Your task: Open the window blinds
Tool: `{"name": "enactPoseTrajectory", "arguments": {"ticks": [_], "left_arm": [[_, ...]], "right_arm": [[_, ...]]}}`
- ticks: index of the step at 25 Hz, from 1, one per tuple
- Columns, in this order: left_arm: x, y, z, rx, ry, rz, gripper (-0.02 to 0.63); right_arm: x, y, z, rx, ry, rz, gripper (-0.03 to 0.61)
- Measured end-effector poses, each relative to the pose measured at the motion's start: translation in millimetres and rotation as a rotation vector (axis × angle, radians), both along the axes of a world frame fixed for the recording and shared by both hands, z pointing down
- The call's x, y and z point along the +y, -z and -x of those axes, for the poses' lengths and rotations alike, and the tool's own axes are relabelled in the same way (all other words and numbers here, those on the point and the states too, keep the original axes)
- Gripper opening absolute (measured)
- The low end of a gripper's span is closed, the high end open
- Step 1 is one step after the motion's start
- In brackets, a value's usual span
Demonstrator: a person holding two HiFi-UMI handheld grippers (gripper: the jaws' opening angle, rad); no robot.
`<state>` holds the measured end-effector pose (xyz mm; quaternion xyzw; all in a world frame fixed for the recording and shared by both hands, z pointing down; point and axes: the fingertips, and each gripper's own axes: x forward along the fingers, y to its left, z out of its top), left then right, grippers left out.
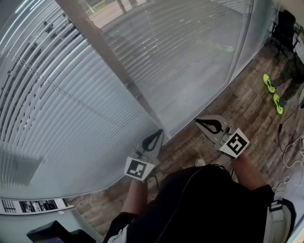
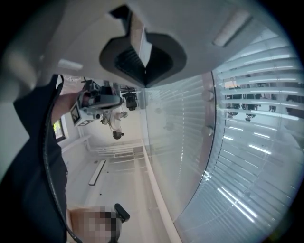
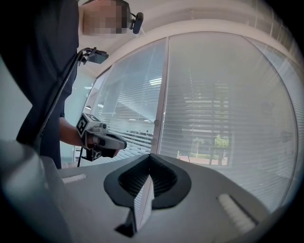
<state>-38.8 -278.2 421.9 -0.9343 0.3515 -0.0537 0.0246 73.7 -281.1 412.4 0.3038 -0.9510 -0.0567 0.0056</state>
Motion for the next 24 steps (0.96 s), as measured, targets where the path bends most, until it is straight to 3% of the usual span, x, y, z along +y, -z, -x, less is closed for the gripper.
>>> {"name": "enactPoseTrajectory", "arguments": {"ticks": [24], "left_arm": [[5,-8,-35,0.018,-0.056,-0.002,0.003]], "right_arm": [[14,-8,-30,0.038,-0.049,0.002,0.005]]}}
